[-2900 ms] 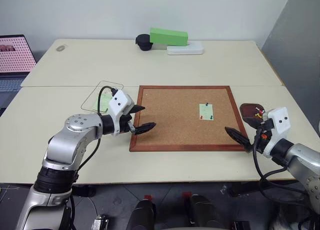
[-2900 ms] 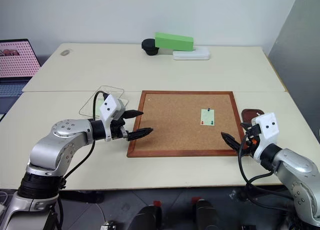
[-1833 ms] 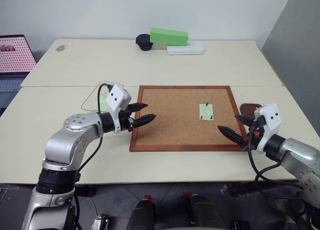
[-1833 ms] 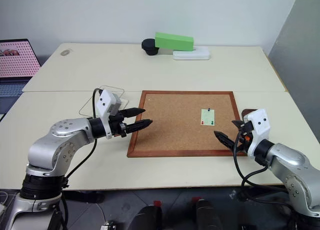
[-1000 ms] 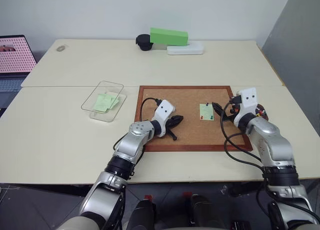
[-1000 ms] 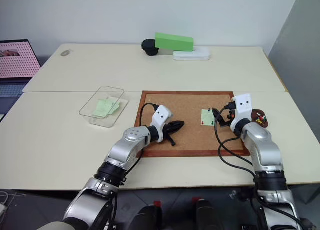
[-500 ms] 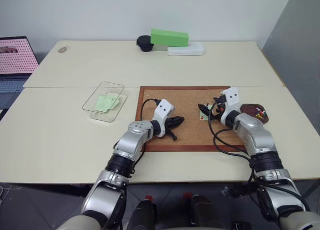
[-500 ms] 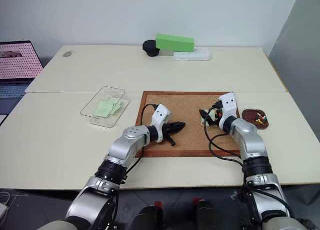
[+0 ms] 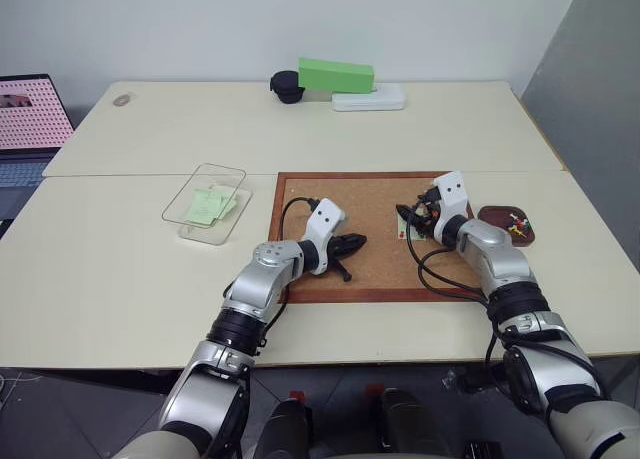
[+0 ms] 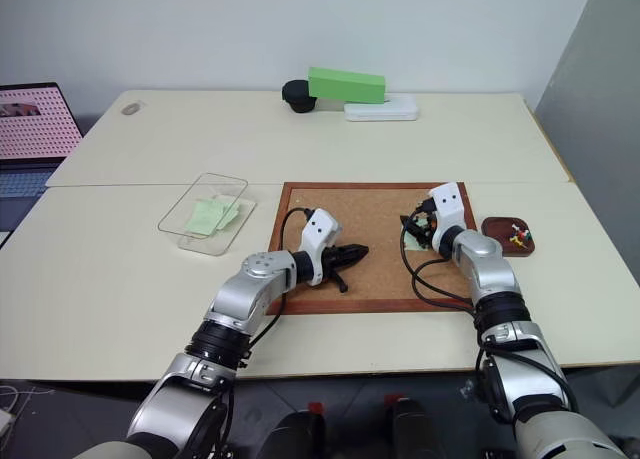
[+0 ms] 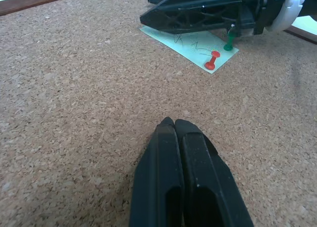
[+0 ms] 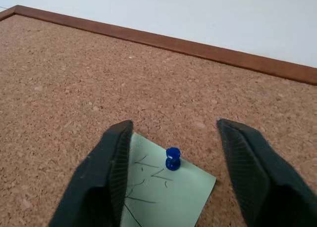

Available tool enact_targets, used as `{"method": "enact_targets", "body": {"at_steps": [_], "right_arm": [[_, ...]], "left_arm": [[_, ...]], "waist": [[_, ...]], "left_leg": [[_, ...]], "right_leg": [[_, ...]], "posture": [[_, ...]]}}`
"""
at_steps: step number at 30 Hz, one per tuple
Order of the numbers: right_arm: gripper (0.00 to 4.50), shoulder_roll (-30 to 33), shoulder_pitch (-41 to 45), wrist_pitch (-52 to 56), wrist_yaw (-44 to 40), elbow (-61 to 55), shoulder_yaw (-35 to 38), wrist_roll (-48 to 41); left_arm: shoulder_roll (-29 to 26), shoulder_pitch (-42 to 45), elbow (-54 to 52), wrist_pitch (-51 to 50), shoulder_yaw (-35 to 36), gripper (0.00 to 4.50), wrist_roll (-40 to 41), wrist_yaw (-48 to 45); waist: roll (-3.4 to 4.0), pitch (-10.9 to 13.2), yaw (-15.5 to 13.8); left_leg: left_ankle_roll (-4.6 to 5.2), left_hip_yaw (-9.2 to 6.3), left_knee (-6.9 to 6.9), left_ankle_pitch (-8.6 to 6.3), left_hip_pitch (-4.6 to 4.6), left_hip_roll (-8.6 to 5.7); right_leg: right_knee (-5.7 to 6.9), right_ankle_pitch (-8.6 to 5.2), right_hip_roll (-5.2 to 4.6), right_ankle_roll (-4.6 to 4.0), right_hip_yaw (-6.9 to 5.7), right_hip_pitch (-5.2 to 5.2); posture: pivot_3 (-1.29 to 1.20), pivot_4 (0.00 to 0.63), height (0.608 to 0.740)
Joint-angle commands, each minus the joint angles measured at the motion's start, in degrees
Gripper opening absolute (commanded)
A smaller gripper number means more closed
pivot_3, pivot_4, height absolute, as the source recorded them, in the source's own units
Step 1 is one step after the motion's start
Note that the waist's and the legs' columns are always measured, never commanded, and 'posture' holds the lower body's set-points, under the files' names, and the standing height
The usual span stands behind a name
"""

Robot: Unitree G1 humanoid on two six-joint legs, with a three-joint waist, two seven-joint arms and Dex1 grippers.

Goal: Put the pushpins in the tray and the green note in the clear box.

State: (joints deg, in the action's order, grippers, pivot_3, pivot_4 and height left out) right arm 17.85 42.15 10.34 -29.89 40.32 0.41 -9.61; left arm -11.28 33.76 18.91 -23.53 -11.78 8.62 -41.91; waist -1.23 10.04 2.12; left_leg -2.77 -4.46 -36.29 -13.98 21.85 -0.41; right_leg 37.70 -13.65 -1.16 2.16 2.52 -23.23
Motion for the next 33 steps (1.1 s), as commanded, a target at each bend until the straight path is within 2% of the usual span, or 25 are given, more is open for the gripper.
{"method": "enact_targets", "body": {"at_steps": [1, 8, 12, 33], "right_arm": [[1.99, 1.0, 0.5, -1.7, -2.1, -1.7, 0.2, 0.6], [0.59, 0.7, -0.8, -0.5, -4.4, -5.0, 1.0, -0.5], [0.02, 0.6, -1.0, 0.1, -6.3, -6.3, 0.7, -0.7], [0.01, 3.0, -5.3, 3.5, -7.1, -18.9, 2.6, -2.5]], "left_arm": [[0.1, -0.5, 0.5, -0.4, -0.8, 0.00, -0.6, -0.4], [0.0, 0.0, 1.6, 0.6, -0.7, 0.00, -1.3, -0.1], [0.6, -0.2, 1.3, 0.7, -1.2, 0.00, -1.5, 0.3], [-0.1, -0.7, 0.3, -1.8, -1.9, 0.00, -1.5, -1.3]], "waist": [[0.00, 0.0, 0.0], [0.00, 0.0, 0.0], [0.00, 0.0, 0.0], [0.00, 0.0, 0.0]], "left_leg": [[0.00, 0.00, 0.00, 0.00, 0.00, 0.00], [0.00, 0.00, 0.00, 0.00, 0.00, 0.00], [0.00, 0.00, 0.00, 0.00, 0.00, 0.00], [0.00, -0.01, -0.02, 0.00, 0.01, 0.00]], "right_leg": [[0.00, 0.00, 0.00, 0.00, 0.00, 0.00], [0.00, 0.00, 0.00, 0.00, -0.01, 0.00], [0.00, 0.00, 0.00, 0.00, 0.00, 0.00], [0.04, 0.00, 0.00, 0.01, -0.01, -0.02]], "posture": [[0.00, 0.150, 0.740], [0.00, 0.150, 0.740], [0.00, 0.150, 0.740], [0.00, 0.150, 0.740]]}}
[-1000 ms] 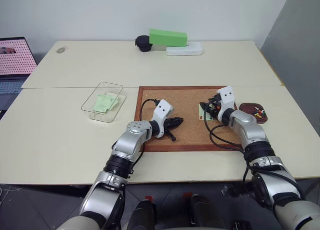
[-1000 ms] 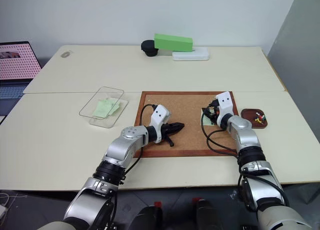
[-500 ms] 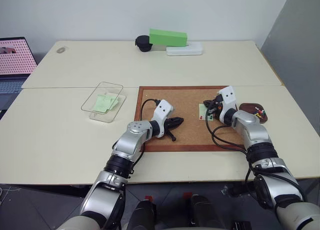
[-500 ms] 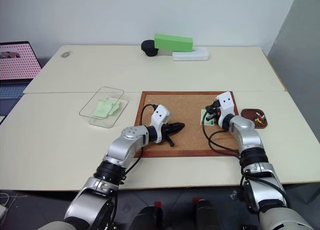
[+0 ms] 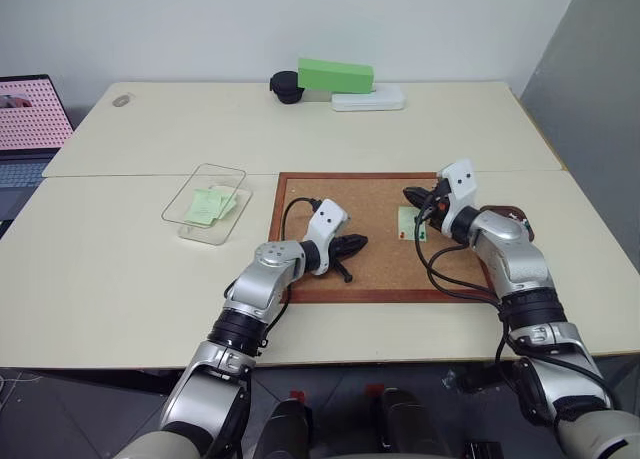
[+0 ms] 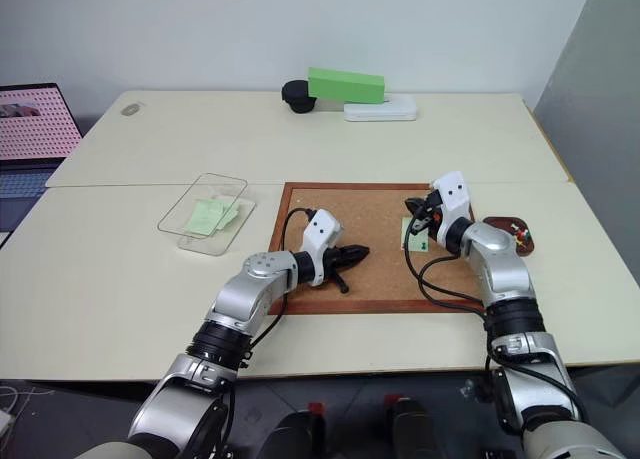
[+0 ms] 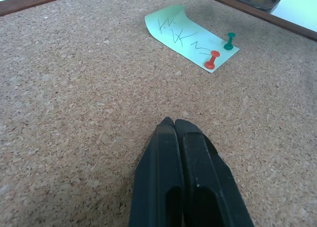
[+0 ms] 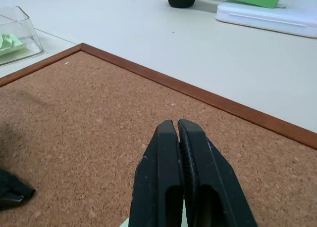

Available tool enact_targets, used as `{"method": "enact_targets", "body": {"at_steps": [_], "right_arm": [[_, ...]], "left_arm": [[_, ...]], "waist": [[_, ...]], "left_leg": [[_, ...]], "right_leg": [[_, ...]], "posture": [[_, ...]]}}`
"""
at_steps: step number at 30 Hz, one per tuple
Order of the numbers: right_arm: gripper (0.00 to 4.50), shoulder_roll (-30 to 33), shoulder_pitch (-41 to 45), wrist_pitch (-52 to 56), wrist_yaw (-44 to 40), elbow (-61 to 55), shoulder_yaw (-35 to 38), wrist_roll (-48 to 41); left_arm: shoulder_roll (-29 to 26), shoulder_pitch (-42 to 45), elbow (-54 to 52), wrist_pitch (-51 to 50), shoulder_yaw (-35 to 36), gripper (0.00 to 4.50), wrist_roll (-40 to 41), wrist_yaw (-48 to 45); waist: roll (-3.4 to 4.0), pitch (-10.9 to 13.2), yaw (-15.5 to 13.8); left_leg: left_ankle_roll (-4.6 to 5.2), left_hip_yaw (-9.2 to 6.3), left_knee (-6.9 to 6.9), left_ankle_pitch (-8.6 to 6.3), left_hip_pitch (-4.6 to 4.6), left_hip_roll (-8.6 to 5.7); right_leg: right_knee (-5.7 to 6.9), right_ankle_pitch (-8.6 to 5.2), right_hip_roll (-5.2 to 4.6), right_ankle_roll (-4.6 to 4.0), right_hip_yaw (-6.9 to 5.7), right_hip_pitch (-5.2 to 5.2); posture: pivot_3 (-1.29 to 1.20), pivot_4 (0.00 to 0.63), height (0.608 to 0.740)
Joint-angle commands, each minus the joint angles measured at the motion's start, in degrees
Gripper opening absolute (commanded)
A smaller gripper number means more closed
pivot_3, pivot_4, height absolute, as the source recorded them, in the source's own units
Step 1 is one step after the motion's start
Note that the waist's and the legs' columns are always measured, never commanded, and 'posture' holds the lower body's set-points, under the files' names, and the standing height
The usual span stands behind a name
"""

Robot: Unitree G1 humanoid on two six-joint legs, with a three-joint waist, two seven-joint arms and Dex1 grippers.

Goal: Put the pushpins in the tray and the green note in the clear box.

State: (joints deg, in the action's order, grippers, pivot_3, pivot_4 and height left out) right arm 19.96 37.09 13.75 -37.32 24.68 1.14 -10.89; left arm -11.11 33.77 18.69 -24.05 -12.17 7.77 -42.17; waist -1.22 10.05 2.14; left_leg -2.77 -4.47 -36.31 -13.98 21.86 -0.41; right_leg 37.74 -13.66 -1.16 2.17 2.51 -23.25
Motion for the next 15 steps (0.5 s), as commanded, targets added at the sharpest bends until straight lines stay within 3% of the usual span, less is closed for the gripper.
{"method": "enact_targets", "body": {"at_steps": [1, 7, 15], "right_arm": [[0.01, 1.0, -0.4, 0.2, 0.9, -3.7, 2.2, -1.2], [0.01, 2.3, -3.5, 1.9, 8.4, -9.7, 6.3, -0.1], [0.01, 5.2, -11.8, 11.8, 17.8, -21.8, 13.1, -0.1]], "left_arm": [[-0.3, -0.7, 0.6, -1.3, -1.6, 0.00, -0.7, -1.2], [-0.4, -1.3, -0.1, -1.7, -2.0, 0.00, -0.7, -1.9], [-1.1, -2.8, -1.4, -1.9, -2.4, 0.00, -0.6, -2.1]], "waist": [[0.00, 0.0, 0.0], [0.00, 0.0, -0.2], [0.02, 0.0, -0.3]], "left_leg": [[0.00, 0.00, 0.00, 0.00, 0.00, 0.00], [0.00, 0.00, 0.00, 0.00, 0.01, 0.00], [0.00, 0.00, 0.01, 0.00, 0.02, -0.01]], "right_leg": [[0.00, 0.00, 0.00, 0.00, 0.00, 0.00], [-0.01, 0.00, 0.00, 0.00, 0.00, 0.00], [-0.04, -0.01, -0.02, 0.01, 0.01, 0.00]], "posture": [[0.00, 0.150, 0.740], [0.00, 0.150, 0.740], [0.00, 0.150, 0.740]]}}
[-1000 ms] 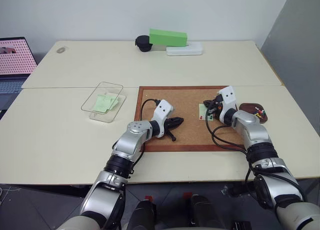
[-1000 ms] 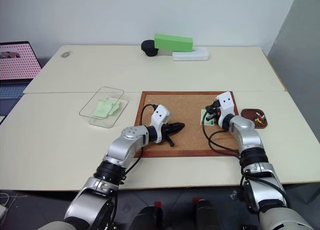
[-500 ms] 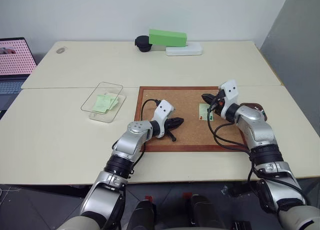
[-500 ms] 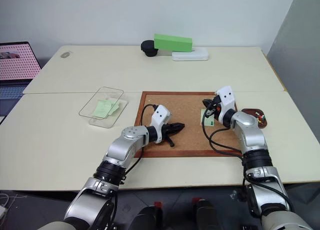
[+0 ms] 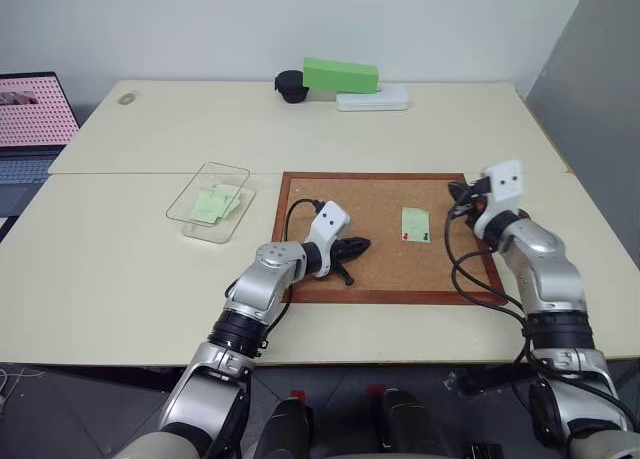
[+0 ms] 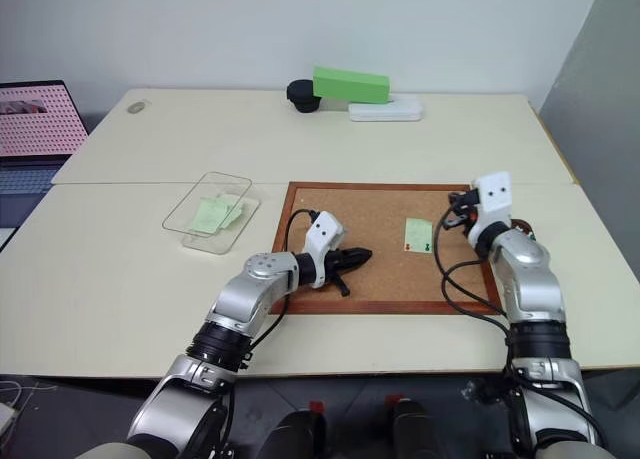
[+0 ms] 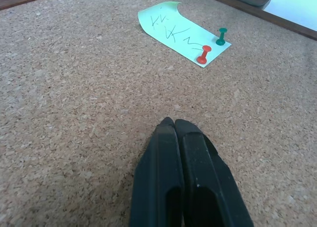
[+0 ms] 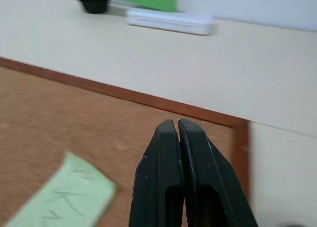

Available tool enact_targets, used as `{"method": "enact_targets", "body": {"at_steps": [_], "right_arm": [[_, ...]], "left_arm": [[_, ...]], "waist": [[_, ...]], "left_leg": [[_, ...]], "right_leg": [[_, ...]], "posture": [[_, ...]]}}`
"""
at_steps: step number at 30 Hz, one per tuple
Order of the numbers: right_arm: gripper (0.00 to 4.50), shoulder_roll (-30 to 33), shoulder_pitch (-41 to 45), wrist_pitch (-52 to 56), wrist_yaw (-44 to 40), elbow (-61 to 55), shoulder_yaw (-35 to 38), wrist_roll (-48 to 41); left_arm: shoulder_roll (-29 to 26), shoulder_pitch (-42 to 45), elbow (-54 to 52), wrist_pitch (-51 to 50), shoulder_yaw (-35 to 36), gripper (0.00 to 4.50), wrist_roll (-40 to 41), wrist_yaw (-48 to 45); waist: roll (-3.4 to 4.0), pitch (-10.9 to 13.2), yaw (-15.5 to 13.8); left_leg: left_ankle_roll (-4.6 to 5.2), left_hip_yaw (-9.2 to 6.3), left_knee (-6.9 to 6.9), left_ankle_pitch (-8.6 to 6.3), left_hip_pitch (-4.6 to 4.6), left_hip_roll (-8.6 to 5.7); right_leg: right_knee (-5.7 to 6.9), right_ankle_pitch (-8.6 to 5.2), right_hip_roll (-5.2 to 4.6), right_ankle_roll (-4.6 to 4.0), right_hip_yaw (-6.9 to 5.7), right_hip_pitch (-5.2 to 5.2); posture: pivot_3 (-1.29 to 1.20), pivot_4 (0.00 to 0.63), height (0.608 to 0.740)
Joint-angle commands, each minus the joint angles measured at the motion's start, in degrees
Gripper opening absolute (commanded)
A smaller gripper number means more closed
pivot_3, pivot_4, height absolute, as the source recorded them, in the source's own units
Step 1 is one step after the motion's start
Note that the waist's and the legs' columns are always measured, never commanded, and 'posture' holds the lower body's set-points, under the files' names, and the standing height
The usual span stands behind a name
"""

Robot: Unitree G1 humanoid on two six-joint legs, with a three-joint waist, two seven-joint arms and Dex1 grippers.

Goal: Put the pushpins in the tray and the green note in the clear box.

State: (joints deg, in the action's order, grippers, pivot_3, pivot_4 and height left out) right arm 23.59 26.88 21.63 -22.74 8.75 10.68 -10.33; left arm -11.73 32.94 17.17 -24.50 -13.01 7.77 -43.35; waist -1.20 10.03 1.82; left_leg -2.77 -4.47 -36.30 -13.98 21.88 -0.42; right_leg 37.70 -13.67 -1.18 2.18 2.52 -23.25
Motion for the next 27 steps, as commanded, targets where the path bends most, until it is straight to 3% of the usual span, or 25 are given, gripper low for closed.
{"method": "enact_targets", "body": {"at_steps": [1, 13, 19, 27], "right_arm": [[0.01, 2.0, -1.9, 4.9, 4.1, -6.1, 4.2, -0.6], [0.01, 4.2, -1.0, 11.5, 6.2, -2.4, 8.4, -3.1], [1.42, 5.0, -0.3, 10.6, 5.9, -0.4, 8.3, -3.3], [2.91, 6.4, 0.7, 8.5, 5.8, 2.7, 7.9, -2.2]], "left_arm": [[-0.6, -2.0, 0.1, -1.5, -1.5, 0.00, -0.6, -1.0], [-0.8, -1.2, 0.4, -1.2, -1.1, 0.00, -0.7, -0.5], [-1.3, -2.1, -0.2, -1.2, -1.1, 0.00, -1.0, -0.1], [-1.4, -2.4, -1.2, -1.9, -1.0, 0.00, -0.8, 0.1]], "waist": [[0.01, 0.0, 0.1], [0.02, 0.0, 0.2], [0.02, 0.0, 0.2], [0.02, 0.0, 0.2]], "left_leg": [[0.00, 0.01, 0.00, 0.00, 0.00, 0.01], [0.01, 0.05, 0.00, 0.00, -0.02, 0.00], [0.00, 0.06, 0.00, 0.00, -0.03, 0.01], [0.01, 0.06, 0.00, 0.00, -0.03, 0.02]], "right_leg": [[0.00, 0.00, 0.01, 0.00, 0.00, 0.00], [0.00, -0.01, 0.03, 0.02, 0.04, 0.01], [0.00, -0.02, 0.04, 0.03, 0.04, 0.01], [0.00, -0.02, 0.05, 0.04, 0.05, 0.01]], "posture": [[0.00, 0.150, 0.740], [0.00, 0.150, 0.740], [0.00, 0.150, 0.740], [0.00, 0.150, 0.740]]}}
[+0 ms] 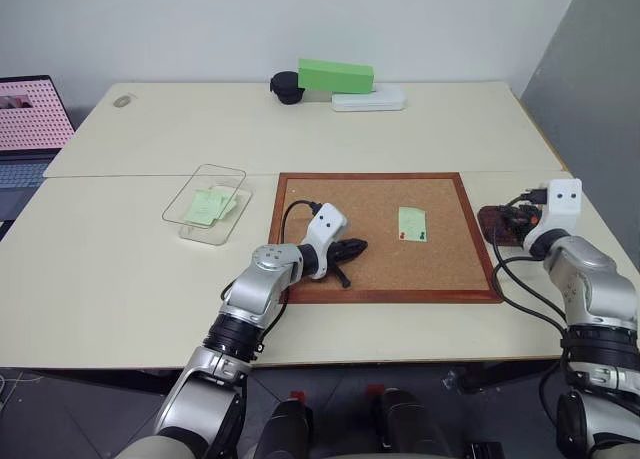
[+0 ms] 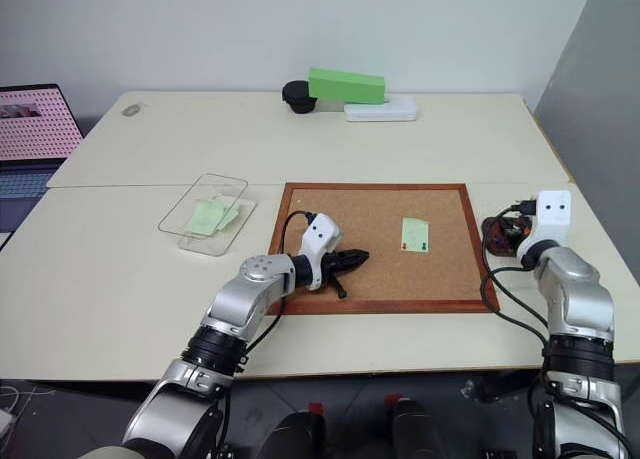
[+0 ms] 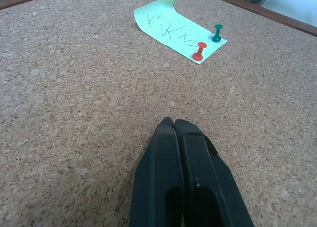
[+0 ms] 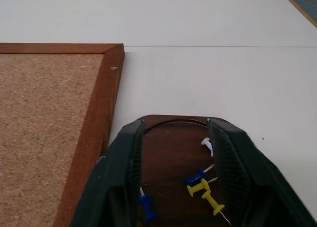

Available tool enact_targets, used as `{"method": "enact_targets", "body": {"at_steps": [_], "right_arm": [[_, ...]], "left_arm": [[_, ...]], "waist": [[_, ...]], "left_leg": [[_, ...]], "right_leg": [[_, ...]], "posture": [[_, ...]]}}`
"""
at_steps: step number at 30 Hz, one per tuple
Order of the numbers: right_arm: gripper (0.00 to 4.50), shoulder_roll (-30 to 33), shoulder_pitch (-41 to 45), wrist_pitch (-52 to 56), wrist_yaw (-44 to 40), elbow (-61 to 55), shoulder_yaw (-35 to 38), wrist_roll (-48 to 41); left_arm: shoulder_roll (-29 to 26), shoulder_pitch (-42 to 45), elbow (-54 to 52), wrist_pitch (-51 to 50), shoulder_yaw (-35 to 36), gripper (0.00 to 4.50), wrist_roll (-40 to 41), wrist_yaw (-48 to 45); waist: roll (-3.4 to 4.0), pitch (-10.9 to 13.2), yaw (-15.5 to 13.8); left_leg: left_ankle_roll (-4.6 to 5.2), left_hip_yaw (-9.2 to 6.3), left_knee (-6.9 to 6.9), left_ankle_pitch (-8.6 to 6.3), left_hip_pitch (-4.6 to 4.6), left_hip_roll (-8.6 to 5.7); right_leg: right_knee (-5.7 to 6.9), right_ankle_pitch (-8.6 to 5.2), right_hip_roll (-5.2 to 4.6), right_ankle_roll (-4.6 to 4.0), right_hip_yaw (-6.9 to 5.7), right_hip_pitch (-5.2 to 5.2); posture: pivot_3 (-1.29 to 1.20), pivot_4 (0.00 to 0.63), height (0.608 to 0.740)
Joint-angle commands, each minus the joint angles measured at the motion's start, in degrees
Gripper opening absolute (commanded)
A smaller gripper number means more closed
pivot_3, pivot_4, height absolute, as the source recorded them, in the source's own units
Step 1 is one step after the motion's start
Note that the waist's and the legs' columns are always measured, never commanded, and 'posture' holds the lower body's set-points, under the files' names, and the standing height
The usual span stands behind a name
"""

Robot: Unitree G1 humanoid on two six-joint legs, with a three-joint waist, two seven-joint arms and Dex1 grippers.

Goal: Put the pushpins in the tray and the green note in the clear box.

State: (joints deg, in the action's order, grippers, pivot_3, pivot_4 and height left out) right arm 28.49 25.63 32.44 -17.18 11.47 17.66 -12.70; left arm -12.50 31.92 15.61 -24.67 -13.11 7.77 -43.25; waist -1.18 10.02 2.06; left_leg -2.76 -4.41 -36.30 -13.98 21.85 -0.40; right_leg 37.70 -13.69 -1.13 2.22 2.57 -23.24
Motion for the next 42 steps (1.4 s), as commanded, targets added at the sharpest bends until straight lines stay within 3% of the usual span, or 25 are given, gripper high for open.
{"method": "enact_targets", "body": {"at_steps": [1, 4, 12, 15, 31, 42], "right_arm": [[3.25, 1.7, 2.1, -2.6, 0.4, 0.3, 0.8, 0.4], [3.77, 1.9, 1.4, -4.9, -1.0, -1.7, -0.3, 0.7], [3.77, 2.4, -7.3, -0.8, -14.9, -17.6, -7.6, -6.1], [3.77, 2.0, -9.3, 0.1, -15.9, -20.6, -10.4, -6.2], [3.77, -4.0, -5.2, -4.9, -15.0, -11.3, -15.9, -2.8], [1.56, -6.0, -3.3, -9.5, -15.6, -4.9, -16.6, -1.4]], "left_arm": [[-0.6, -1.3, 0.4, -1.8, -0.9, 0.00, -0.8, 0.0], [-0.6, -1.4, 0.2, -2.0, -0.9, 0.00, -0.7, 0.0], [-0.6, -1.5, -0.2, -2.5, -1.0, 0.00, -0.6, -0.1], [-0.7, -1.3, -0.3, -2.6, -1.0, 0.00, -0.6, -0.3], [-1.7, -1.9, -2.1, -3.7, -0.8, 0.00, -0.3, -0.5], [-2.1, -3.6, -5.0, -5.3, -0.9, 0.00, 0.2, -0.5]], "waist": [[0.00, 0.0, 0.0], [0.00, 0.0, 0.0], [0.00, 0.0, 0.0], [0.01, 0.0, 0.1], [-0.02, 0.0, 0.0], [-0.02, 0.0, 0.1]], "left_leg": [[0.00, 0.00, 0.00, 0.00, 0.00, 0.00], [0.00, 0.00, 0.00, 0.00, 0.00, 0.00], [0.00, -0.05, 0.02, 0.00, 0.01, 0.01], [0.00, -0.04, 0.02, 0.00, 0.00, 0.02], [0.00, -0.05, 0.01, 0.00, 0.00, 0.02], [0.00, -0.06, 0.02, 0.00, 0.00, 0.04]], "right_leg": [[0.00, 0.00, 0.00, 0.00, 0.00, 0.00], [0.00, -0.13, 0.00, 0.23, 0.00, 0.00], [-0.04, -0.16, 0.02, 0.26, -0.04, 0.01], [-0.04, -0.16, 0.02, 0.26, -0.02, 0.01], [-0.05, -0.16, 0.02, 0.26, -0.04, 0.01], [-0.04, -0.16, 0.02, 0.25, -0.04, 0.01]], "posture": [[0.00, 0.150, 0.740], [0.00, 0.150, 0.740], [0.00, 0.150, 0.740], [0.00, 0.150, 0.740], [0.00, 0.150, 0.740], [0.00, 0.150, 0.740]]}}
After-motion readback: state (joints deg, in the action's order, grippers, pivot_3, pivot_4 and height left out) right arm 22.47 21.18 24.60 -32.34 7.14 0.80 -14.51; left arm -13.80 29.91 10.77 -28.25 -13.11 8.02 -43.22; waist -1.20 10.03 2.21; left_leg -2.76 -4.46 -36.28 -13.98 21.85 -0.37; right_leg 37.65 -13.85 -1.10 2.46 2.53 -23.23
